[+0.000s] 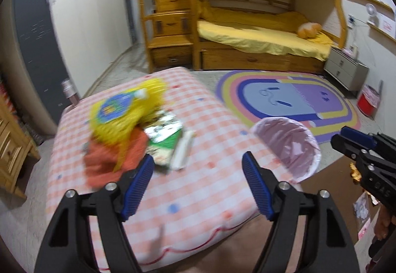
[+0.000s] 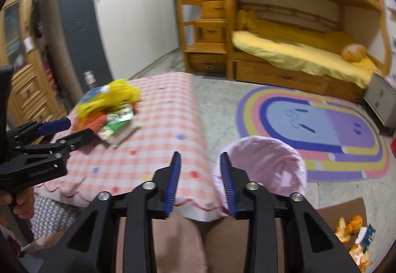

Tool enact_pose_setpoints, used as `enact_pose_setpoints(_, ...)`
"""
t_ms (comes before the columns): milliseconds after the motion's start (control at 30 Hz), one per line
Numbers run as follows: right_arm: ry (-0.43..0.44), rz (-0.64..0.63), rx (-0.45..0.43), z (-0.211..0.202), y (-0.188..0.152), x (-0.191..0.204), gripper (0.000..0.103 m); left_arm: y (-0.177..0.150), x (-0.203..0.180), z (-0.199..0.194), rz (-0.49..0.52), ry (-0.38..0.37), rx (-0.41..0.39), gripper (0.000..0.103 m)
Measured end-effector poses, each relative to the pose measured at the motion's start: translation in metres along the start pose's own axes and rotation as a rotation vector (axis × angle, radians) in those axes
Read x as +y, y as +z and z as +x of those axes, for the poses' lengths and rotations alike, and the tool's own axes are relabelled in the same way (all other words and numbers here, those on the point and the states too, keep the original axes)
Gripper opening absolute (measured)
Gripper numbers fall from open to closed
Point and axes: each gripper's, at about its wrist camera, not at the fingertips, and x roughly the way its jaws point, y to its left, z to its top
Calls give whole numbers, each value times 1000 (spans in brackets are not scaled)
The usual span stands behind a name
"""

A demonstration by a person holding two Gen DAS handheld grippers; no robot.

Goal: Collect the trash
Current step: 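Move both open tools back to the pile on the table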

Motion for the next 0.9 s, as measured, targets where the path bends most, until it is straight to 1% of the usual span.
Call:
enact_pose_setpoints(33,8,-21,3,0,1,10,45,-5,10,-3,-15,21,1,74)
enact_pose_setpoints(100,20,-57,7,3,4,27,49,-15,32,-7,-50,64,9,75)
enact_pose_setpoints(267,67,-154,9,11,16,74,50,-32,93,-16,-173,161,31,76)
enact_pose_setpoints(400,107,-184,18,21,20,102,50,-42,135,-24,-241,227,29,76)
enact_pose_setpoints(533,133,-238,37,35,26,132,51,-49,163,-26,-270,264,33,78)
enact_pose_setpoints(600,136,-272,28,42,33,147,59,-50,175,-26,-281,277,29,79)
enact_pose_setpoints(633,139,-284,27,45,35,153,60,-49,180,-26,-283,282,26,79)
enact_pose_setpoints(800,163,-373,37,73,57,190,60,-43,199,-16,-296,297,24,79)
enact_pose_setpoints(900,171,-396,62,94,67,206,60,-39,212,-9,-314,297,28,79)
